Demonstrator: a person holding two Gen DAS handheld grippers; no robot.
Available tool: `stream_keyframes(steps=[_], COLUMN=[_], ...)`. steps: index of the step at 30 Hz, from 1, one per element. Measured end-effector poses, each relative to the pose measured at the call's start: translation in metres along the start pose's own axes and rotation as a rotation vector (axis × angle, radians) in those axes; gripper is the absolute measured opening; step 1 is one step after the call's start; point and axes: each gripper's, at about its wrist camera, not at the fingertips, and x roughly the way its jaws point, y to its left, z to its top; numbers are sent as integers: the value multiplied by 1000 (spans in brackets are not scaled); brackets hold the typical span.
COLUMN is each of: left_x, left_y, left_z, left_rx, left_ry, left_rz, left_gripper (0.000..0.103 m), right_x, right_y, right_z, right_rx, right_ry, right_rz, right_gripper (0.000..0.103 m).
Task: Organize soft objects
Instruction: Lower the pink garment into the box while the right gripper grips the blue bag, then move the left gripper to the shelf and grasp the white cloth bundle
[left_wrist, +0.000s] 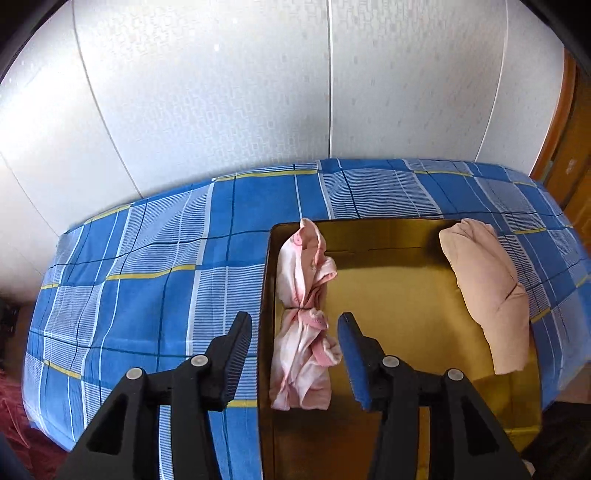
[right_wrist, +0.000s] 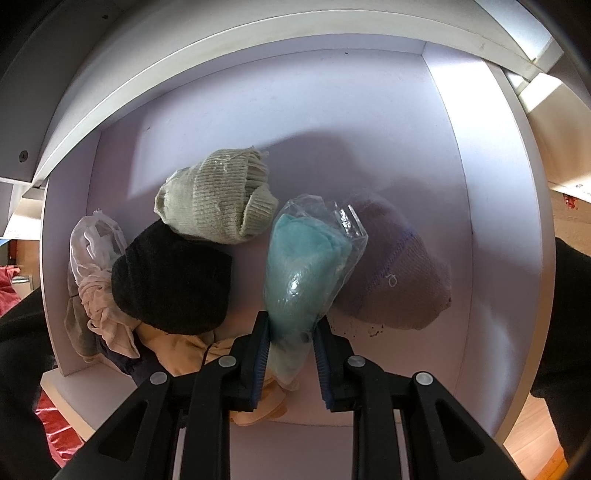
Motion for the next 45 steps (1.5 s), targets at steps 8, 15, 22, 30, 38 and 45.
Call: stream_keyframes(steps=[8, 15, 22, 30, 38, 45], left_x=[-11, -45, -72, -45, 22, 80], left_y=[23, 19, -4, -54, -109, -106], left_z=[-36, -78, -146, -221, -282, -320], left_rx=[-63, -23, 55, 149, 216, 39], left_ry=[-15, -91, -92, 114, 448, 605], left_rz=[-33, -153, -308, -343, -312, -258], left_gripper=[49, 50, 57, 68, 73, 78], right_x=[1, 2, 2, 2, 2, 2], right_y=[2, 2, 3, 6, 6, 6], right_z=[1, 1, 1, 0, 0, 1], right_rx=[-5, -17, -14, -31, -31, -31], right_ry=[0, -2, -2, -4, -4, -4], right_rz=[-3, -11, -13, -29, -29, -30], right_gripper=[22, 22, 22, 22, 22, 22])
